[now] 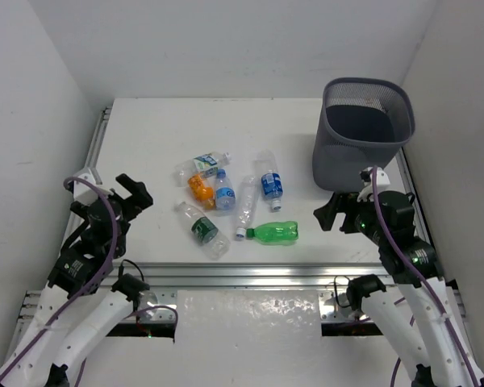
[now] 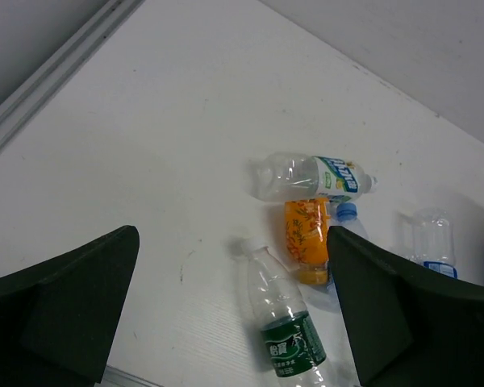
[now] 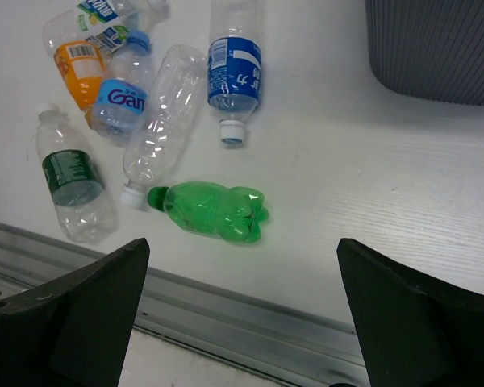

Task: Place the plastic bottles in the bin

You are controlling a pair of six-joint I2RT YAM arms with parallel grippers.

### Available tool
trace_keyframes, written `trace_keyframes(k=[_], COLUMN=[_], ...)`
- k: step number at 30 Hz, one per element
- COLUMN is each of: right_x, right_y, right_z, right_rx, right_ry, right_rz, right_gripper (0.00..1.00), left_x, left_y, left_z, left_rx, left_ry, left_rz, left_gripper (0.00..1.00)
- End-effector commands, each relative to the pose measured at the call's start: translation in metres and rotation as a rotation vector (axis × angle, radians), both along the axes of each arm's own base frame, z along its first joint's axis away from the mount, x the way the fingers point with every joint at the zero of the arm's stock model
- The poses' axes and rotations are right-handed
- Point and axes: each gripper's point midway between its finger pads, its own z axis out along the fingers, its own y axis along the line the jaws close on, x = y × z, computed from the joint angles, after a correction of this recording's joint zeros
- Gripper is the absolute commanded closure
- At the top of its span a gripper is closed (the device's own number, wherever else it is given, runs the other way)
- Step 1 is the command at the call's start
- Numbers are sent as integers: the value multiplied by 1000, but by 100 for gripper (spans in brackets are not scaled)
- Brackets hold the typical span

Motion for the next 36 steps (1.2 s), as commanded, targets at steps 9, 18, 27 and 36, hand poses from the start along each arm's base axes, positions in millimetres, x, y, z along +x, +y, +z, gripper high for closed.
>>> trace_keyframes(k=[9, 18, 27, 36], right_x=[1, 4, 4, -13], right_y=[20, 40, 58, 90], right_z=[61, 36, 20, 18], right_rx=[180, 190, 217, 320], right_ry=[-212, -12, 8, 41], right_rz=[47, 137, 255, 472], right_gripper=[1, 1, 1, 1], left_x=[24, 50, 49, 32], left_y=[-66, -113, -137, -132], left_z=[-16, -143, -221, -231], left_rx=[-316, -310, -328, -299], left_ry=[85, 395, 479, 514], left_rz=[-142, -43, -80, -67], left_gripper=[0, 0, 7, 94])
